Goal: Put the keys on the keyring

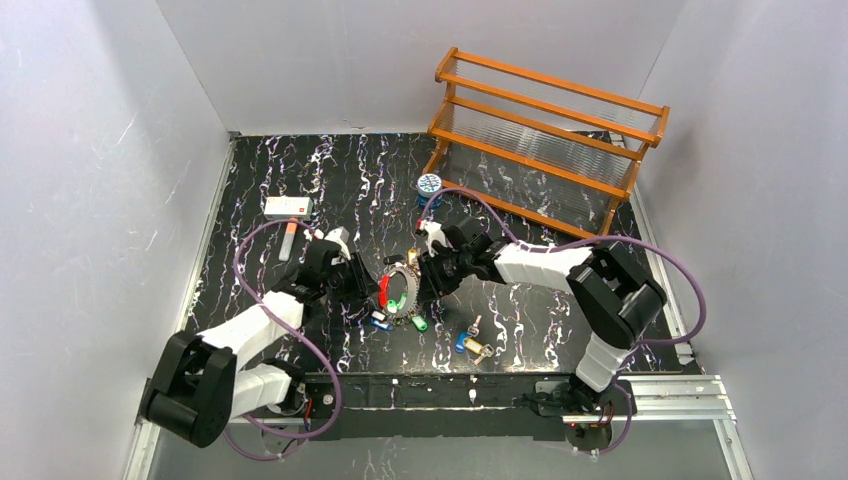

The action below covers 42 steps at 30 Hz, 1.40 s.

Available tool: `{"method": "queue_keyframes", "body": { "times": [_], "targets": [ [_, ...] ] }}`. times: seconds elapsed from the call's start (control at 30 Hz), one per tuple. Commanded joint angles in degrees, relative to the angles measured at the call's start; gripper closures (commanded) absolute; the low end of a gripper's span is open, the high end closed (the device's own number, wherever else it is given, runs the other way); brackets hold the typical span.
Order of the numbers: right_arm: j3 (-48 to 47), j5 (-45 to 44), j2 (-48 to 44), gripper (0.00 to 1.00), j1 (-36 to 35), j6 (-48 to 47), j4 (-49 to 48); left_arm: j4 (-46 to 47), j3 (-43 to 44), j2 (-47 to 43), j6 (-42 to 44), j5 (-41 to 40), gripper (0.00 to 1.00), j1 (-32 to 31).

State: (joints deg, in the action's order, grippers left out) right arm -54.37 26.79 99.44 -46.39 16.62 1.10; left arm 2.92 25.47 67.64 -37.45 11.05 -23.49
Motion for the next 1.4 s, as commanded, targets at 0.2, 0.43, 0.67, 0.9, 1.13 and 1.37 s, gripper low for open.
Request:
{"method": "queue_keyframes", "body": {
  "times": [0.2,0.43,0.67,0.9,1.13,1.37],
  "targets": [
    [-2.6,-8.3,-2.8,0.78,-5.9,-4.3,6.2,0.6,-3.5,-7.8,-4.9,3.1,0.68,-0.8],
    [-3.2,-8.8,-0.3,0.87,-8.5,-3.8,5.9,5.2,-4.0,-7.0,-7.8,3.6,0.72,-5.6],
    [-5.6,-12.4,3.0,0.91,-8.7,-3.5,5.4,11.5,-4.9,-4.3,-10.8,2.7,0.75,-9.1],
    [-9.2,-21.1,3.1,0.98,-8.8,-3.7,8.0,11.8,-5.2,-2.5,-11.3,1.1,0.78,-11.7],
    [-10.0,-30.1,2.1,0.99,-8.7,-4.1,8.6,11.5,-7.5,-1.1,-11.6,-1.4,0.82,-12.0],
    [-10.7,-30.7,2.5,0.99,-7.2,-4.1,9.1,9.9,-8.5,0.8,-11.2,-2.9,0.85,-12.0]
  ]
}}
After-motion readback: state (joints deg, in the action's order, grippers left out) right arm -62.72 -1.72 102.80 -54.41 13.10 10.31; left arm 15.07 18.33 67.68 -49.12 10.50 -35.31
